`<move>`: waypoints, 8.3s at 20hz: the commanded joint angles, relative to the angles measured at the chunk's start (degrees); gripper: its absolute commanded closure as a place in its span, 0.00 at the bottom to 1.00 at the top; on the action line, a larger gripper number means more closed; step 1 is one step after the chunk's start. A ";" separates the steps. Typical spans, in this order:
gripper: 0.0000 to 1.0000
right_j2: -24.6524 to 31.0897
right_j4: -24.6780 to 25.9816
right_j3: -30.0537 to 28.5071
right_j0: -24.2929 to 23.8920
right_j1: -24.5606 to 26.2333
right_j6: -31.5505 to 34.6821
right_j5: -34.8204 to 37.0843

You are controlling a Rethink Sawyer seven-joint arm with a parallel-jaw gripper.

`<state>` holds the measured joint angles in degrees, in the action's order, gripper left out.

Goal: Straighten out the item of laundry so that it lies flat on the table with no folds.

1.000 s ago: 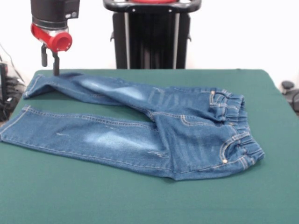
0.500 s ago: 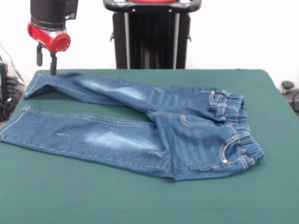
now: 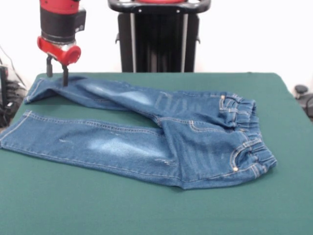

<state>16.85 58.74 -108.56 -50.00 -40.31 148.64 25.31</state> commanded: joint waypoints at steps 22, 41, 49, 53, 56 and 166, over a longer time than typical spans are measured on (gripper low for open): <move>0.00 -42.11 4.70 17.96 38.68 20.60 12.72 -40.52; 0.00 -52.97 -20.00 13.03 42.33 30.92 -4.92 -55.23; 0.00 -46.40 -6.50 12.93 39.59 24.26 2.08 -49.04; 0.00 -37.98 5.21 12.20 36.93 18.21 10.62 -44.22; 0.00 -34.16 7.83 11.84 35.64 15.55 12.25 -42.80; 1.00 -56.72 -37.82 17.82 51.74 31.30 6.46 -30.68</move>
<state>-39.23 26.96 -95.54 -2.06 -11.29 149.44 -7.66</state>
